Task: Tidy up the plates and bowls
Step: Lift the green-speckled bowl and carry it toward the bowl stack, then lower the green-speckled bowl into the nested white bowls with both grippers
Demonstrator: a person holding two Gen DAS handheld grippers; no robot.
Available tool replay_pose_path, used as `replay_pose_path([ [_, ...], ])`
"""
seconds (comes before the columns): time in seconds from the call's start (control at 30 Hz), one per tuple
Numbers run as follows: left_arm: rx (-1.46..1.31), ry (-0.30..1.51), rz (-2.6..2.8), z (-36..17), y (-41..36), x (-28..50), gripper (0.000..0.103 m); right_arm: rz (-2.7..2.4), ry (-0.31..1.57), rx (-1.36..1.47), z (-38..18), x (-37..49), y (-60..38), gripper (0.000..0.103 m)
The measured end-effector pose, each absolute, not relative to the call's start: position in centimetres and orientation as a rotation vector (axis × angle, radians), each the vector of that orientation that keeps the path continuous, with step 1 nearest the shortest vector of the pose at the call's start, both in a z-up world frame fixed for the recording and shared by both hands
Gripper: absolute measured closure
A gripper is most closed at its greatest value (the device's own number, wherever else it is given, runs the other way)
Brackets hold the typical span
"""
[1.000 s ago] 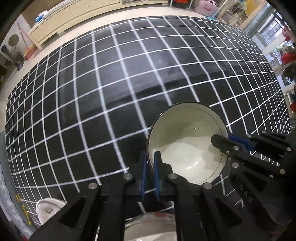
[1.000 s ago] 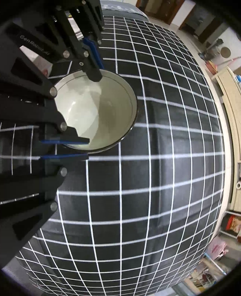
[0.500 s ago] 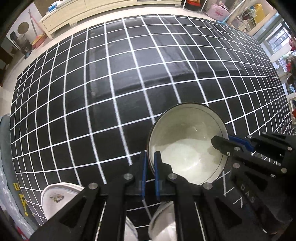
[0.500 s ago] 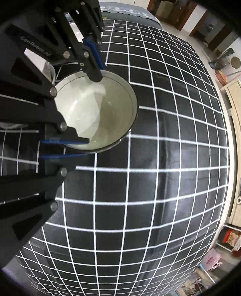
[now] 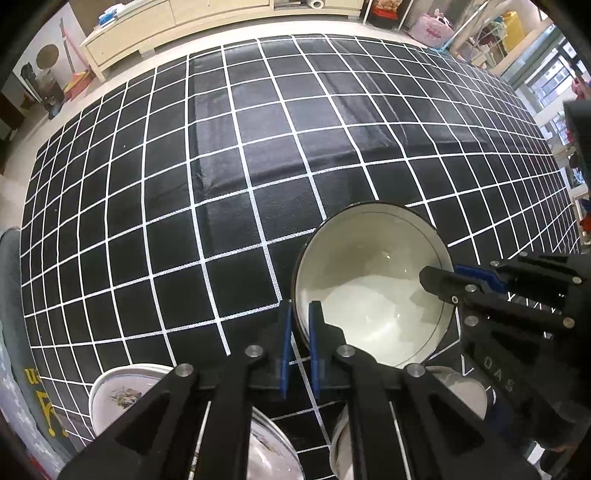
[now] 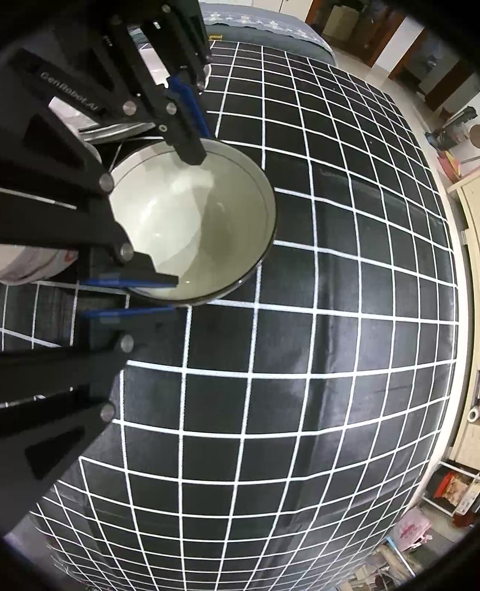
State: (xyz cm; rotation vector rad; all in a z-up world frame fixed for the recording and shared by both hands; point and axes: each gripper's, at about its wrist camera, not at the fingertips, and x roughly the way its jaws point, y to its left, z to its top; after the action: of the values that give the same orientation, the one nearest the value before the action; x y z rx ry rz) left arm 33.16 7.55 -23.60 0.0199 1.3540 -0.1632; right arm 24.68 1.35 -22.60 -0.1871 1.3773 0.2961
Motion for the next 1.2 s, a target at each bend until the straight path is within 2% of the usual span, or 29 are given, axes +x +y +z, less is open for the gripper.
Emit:
replay_pose_path([
  [0.3,0.036,1.352,-0.163,-23.4,4.4,33.0,0.094,0.282,1.362,-0.179,-23.8,24.8,-1.3,0.091],
  [0.7,-0.011,1.354,-0.145,-23.7,4.8,33.5,0.094,0.244,1.382,-0.151,-23.7,26.3,-6.0,0.091],
  [0.83,-0.026,1.34,-0.139,-22.2,5.2,33.6,0.094,0.24,1.371,-0.155,-22.5,26.9,-5.3,0.091],
  [1.2,-0.034,1.257,-0.146,-16.0,4.8,32.7,0.094,0.242,1.292,-0.153,-14.8,26.6,-6.1,0.091],
])
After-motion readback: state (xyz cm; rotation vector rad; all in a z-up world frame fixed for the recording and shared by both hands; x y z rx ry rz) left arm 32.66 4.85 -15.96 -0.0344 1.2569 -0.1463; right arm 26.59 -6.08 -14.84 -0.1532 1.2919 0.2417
